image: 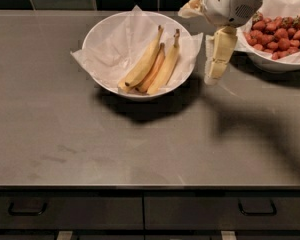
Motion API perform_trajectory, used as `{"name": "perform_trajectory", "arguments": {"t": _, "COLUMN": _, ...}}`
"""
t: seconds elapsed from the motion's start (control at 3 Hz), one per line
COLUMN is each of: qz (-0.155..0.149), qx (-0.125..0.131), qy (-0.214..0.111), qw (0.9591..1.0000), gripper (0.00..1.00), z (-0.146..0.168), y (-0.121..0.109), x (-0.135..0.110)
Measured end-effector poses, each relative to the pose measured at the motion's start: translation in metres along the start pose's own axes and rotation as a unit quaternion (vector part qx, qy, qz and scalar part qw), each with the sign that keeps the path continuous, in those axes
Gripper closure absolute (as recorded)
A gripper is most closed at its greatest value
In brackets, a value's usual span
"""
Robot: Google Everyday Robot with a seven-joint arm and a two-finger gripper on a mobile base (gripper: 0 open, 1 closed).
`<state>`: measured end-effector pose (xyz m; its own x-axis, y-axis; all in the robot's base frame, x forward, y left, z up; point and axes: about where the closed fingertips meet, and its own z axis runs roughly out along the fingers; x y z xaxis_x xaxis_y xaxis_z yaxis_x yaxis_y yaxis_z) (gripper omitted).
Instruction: Pick banana from white bowl
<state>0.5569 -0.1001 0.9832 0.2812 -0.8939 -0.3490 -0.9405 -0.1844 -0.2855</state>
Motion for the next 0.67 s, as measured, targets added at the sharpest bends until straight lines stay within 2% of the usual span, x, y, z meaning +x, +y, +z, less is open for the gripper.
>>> {"name": "perform_trajectory", "arguments": {"t": 0.33, "qz": -0.074, "qx": -0.021, "qy": -0.031, "qw": 0.9966, "gripper": 0.00, "z": 0.028, "y": -0.045, "x": -0.019}}
{"name": "perform_trajectory", "arguments": {"t": 0.67, "qz": -0.124, "qx": -0.021, "qy": -0.054, "qw": 0.9905, "gripper": 0.00, "z": 0.049, "y": -0.079, "x": -0.039}}
